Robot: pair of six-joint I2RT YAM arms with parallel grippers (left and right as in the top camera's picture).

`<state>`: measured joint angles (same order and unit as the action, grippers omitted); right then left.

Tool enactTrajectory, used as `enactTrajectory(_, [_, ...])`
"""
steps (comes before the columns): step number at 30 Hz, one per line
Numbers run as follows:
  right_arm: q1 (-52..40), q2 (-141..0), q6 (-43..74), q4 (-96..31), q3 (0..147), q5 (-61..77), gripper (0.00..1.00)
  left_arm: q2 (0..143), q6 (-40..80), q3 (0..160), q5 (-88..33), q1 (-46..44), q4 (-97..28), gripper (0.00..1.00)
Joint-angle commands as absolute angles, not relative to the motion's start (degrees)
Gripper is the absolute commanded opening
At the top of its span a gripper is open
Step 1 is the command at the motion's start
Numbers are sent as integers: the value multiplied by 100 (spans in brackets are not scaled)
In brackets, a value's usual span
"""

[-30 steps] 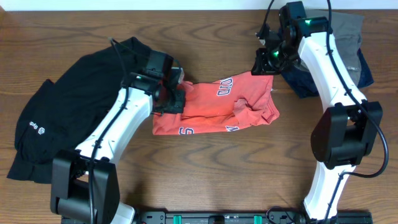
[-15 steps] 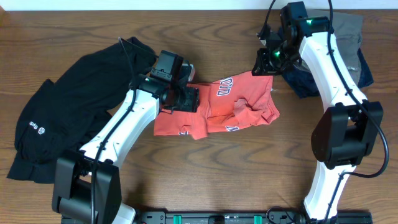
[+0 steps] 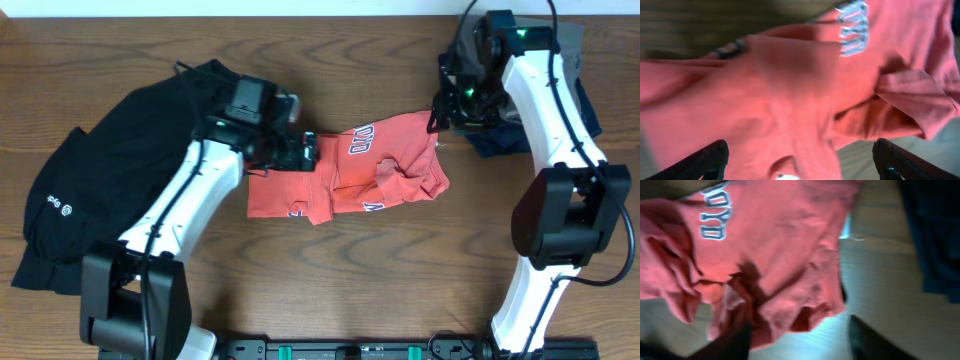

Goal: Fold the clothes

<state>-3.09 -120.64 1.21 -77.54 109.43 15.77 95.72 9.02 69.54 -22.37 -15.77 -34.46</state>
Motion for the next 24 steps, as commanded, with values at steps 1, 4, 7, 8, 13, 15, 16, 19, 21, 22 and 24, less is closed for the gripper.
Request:
enactTrajectory(1, [-237,-12033,139,-7644,10667,1468,72,9426,884,7129,-2274,-1288,-3500,95])
enactTrajectory(4, [-290,-12033,23,-7382,10280,1686,80,9421,862,7129,-2272,-1085,-3638,95])
enactTrajectory(7, [-340,-12033,19,-7087,9856,1693,83,9421,731,7129,-2272,-934,-3793,96])
enactTrajectory(8, [-342,-12033,21,-6952,9703,1695,84,9424,711,7129,-2270,-899,-3837,96])
enactTrajectory(13, [-340,-12033,38,-6206,8986,1968,99,9421,617,7129,-2270,-775,-3962,96])
enactTrajectory(15, [-344,-12033,43,-5946,8746,2126,98,9424,561,7129,-2246,-766,-3990,96])
enactTrajectory(16, [-344,-12033,95,-5835,8641,2143,97,9421,563,7129,-2222,-766,-4005,97])
enactTrajectory(19, [-344,-12033,316,-5529,8300,2145,92,9421,563,7129,-2147,-766,-4034,96])
enactTrajectory(21, [-355,-12033,421,-5374,8079,2150,88,9424,563,7129,-2139,-766,-4049,96])
enactTrajectory(22, [-370,-12033,467,-5321,7985,2161,86,9421,563,7129,-2139,-766,-4051,96])
enactTrajectory(24, [-421,-12033,469,-5181,7773,2309,80,9424,563,7129,-2139,-766,-4049,96])
